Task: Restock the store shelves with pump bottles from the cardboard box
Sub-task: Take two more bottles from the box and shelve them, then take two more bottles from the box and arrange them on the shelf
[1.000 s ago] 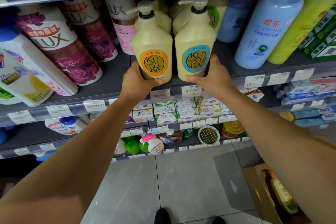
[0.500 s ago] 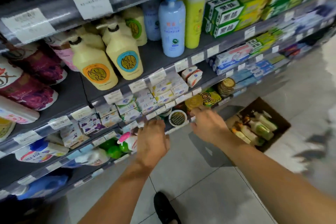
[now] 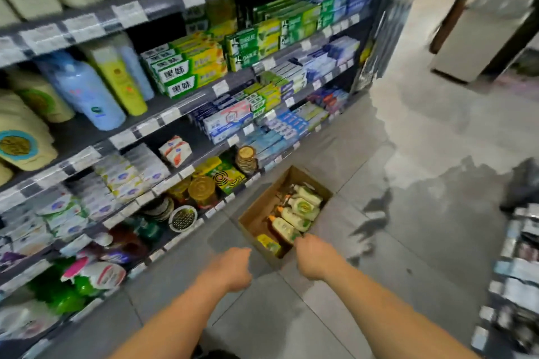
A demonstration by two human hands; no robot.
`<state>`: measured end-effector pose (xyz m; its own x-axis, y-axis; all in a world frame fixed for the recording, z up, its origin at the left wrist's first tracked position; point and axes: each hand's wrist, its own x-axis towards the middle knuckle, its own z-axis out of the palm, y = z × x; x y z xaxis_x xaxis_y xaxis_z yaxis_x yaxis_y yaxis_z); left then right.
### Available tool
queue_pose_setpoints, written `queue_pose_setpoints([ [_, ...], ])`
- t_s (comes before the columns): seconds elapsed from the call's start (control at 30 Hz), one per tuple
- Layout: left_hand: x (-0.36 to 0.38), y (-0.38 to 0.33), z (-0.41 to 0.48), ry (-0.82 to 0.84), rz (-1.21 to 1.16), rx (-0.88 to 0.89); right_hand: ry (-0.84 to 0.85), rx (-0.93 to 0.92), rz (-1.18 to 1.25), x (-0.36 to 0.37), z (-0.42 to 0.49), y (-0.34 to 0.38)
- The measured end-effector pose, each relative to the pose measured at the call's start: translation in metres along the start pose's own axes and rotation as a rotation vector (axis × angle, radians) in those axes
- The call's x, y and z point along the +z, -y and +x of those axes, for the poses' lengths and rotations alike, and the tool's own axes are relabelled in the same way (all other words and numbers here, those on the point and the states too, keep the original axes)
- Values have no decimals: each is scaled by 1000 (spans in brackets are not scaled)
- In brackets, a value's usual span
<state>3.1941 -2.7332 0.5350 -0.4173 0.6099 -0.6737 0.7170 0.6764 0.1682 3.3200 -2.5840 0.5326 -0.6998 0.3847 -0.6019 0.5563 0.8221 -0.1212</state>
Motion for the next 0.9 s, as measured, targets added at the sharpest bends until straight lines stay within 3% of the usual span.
queue_pose_setpoints([
  [0.2, -19, -60, 34, 18, -67, 2, 9, 10, 38, -18, 20, -69],
  [0.4, -31, -70, 119, 26, -109, -38, 84, 0, 46, -30, 97, -111],
  [0.53, -39, -78, 177, 119, -99, -57, 122, -5, 5, -44, 146, -144],
  [0.9, -62, -93, 272, 192, -367, -185, 240, -54, -120, -99, 250, -181],
])
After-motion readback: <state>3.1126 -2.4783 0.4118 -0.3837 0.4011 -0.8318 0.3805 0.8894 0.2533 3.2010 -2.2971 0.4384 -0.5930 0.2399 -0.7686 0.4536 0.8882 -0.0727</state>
